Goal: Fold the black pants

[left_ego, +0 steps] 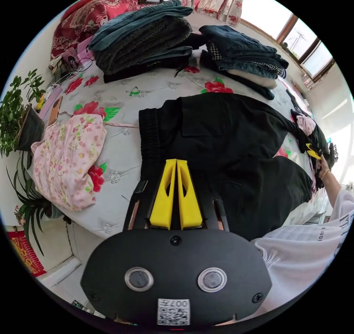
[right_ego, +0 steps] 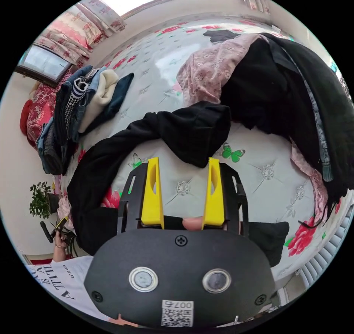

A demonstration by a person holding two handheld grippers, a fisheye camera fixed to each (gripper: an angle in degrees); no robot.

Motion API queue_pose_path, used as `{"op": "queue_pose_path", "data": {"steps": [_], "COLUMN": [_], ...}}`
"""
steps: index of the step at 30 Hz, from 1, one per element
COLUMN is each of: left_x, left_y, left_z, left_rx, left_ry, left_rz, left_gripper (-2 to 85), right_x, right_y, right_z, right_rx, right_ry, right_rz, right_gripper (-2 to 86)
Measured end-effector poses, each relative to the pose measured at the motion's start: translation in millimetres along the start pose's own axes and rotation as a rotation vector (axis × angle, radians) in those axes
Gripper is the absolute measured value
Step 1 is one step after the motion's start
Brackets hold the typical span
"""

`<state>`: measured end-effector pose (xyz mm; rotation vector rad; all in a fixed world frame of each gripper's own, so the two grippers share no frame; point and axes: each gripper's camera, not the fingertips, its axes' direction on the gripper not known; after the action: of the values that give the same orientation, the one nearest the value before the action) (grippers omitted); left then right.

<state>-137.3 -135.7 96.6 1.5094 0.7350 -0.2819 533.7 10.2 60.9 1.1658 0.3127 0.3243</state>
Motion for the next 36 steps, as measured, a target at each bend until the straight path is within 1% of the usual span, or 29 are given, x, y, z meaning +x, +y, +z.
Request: {"op": "queue_pose_path", "data": {"steps": [3,4,5,7,8,9,10,11,12,13,14,16,17,19,21,23,24,26,27,29,30,32,36], "left_x": [8,11,15,20,20,20,21,21,21,21,21,19,17,12,3,-5,-11,-20,-26,-36,-42,-50,-63], "left_y": [-14,-16,-17,-16,-15,-15,-15,-15,-14,-13,-12,-12,-13,-14,-16,-16,-15,-14,-12,-9,-7,-4,-3], "left_z": [29,37,56,85,100,98,98,98,98,99,101,106,108,109,103,100,99,99,99,100,101,105,120], "left_rx": [-0.032,-0.052,-0.102,-0.199,-0.258,-0.227,-0.224,-0.222,-0.214,-0.211,-0.213,-0.215,-0.213,-0.197,-0.15,-0.121,-0.112,-0.1,-0.094,-0.084,-0.08,-0.076,-0.077], "left_ry": [0.026,0.021,-0.001,-0.03,-0.045,-0.044,-0.031,-0.006,-0.008,-0.014,-0.022,-0.017,-0.011,0.001,0.057,0.092,0.104,0.101,0.099,0.091,0.088,0.079,0.052], "left_rz": [0.031,0.041,0.059,0.078,0.078,0.082,0.092,0.114,0.135,0.149,0.174,0.193,0.197,0.187,0.156,0.137,0.128,0.112,0.1,0.077,0.059,0.028,-0.043], "left_gripper": [-1.0,-1.0,-1.0,-1.0,-1.0,-1.0,-1.0,-1.0,-1.0,-1.0,-1.0,-1.0,-1.0,-1.0,-1.0,-1.0,-1.0,-1.0,-1.0,-1.0,-1.0,-1.0,-1.0], "right_x": [14,14,12,11,9,8,9,14,19,28,37,35,27,22,29,54,63,93,99,120,125,141,155], "right_y": [-19,-20,-20,-17,-6,1,21,46,59,87,111,130,134,135,132,115,109,86,82,83,87,100,100], "right_z": [43,45,46,44,27,12,-29,-79,-104,-154,-199,-253,-279,-307,-316,-295,-284,-226,-210,-149,-137,-93,-36], "right_rx": [-0.092,-0.088,-0.098,-0.164,-0.154,-0.127,-0.043,0.064,0.124,0.253,0.369,0.475,0.506,0.551,0.612,0.624,0.603,0.48,0.438,0.309,0.296,0.241,0.108], "right_ry": [-0.011,0.066,0.103,0.029,-0.027,-0.058,-0.151,-0.315,-0.41,-0.587,-0.716,-0.757,-0.703,-0.624,-0.512,-0.365,-0.343,-0.232,-0.199,-0.105,-0.085,-0.036,0.069], "right_rz": [0.048,0.068,0.046,-0.021,-0.043,-0.047,-0.047,-0.037,-0.027,-0.027,-0.017,-0.056,-0.087,-0.085,-0.003,0.119,0.149,0.186,0.198,0.196,0.199,0.172,0.096], "right_gripper": [11.1,9.8,8.6,6.6,5.1,4.2,2.2,1.4,1.0,0.6,0.4,0.3,0.4,0.8,1.9,5.0,6.0,9.9,10.3,11.6,11.9,12.5,13.6]}}
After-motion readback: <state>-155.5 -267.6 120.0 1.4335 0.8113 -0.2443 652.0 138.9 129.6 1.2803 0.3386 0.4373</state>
